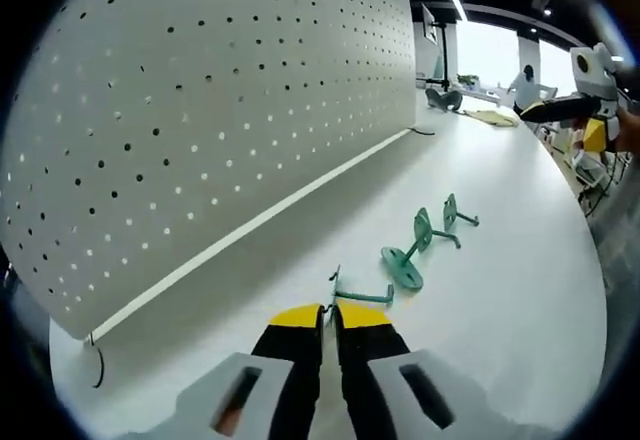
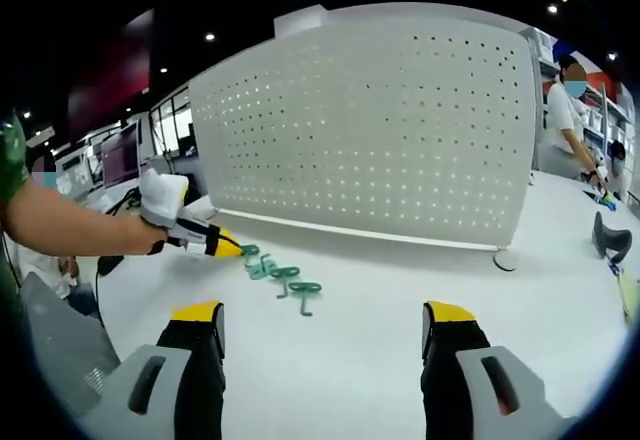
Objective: Insert the hook assembly into the mounting plate slot until the hook locks in place.
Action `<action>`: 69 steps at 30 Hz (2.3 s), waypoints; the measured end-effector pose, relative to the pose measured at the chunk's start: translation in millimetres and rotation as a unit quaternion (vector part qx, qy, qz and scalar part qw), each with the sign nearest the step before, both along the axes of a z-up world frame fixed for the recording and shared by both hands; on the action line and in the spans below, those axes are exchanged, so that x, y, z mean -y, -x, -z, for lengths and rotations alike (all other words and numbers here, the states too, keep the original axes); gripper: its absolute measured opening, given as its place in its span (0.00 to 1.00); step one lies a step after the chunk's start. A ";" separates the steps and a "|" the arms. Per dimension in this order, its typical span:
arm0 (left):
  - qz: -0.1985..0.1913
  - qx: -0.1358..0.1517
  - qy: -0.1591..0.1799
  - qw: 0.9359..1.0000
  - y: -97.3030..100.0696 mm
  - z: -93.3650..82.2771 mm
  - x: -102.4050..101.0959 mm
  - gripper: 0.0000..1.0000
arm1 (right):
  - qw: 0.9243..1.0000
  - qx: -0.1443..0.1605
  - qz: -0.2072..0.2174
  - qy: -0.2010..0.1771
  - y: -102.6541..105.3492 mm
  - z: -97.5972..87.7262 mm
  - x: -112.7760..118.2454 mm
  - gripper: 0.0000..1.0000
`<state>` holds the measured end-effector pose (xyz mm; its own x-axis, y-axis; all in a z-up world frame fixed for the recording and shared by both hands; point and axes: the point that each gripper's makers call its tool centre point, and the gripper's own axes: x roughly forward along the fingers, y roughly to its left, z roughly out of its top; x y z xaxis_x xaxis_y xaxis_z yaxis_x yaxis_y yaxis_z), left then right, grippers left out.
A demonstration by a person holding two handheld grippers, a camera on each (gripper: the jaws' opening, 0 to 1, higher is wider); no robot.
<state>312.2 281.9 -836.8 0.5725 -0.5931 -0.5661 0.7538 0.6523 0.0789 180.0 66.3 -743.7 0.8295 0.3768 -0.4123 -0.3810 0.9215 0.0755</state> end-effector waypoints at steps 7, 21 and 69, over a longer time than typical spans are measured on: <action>0.005 0.002 -0.007 1.000 1.9 -0.7 2.4 0.06 | 1.000 -0.001 0.000 -0.002 0.8 0.2 0.1 0.82; 0.011 0.016 -0.017 1.000 0.6 -3.3 5.3 0.03 | 1.000 -0.003 0.002 -0.004 0.7 1.0 1.5 0.82; -0.052 0.017 0.158 0.986 25.5 -83.1 30.7 0.02 | 0.999 0.022 -0.017 -0.029 -1.3 -23.6 -18.0 0.77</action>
<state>286.7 251.2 -753.7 0.6556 -0.6732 -0.3422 0.6814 0.7227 -0.1162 181.3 84.3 -720.1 0.8329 0.4272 -0.3518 -0.4162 0.9025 0.1107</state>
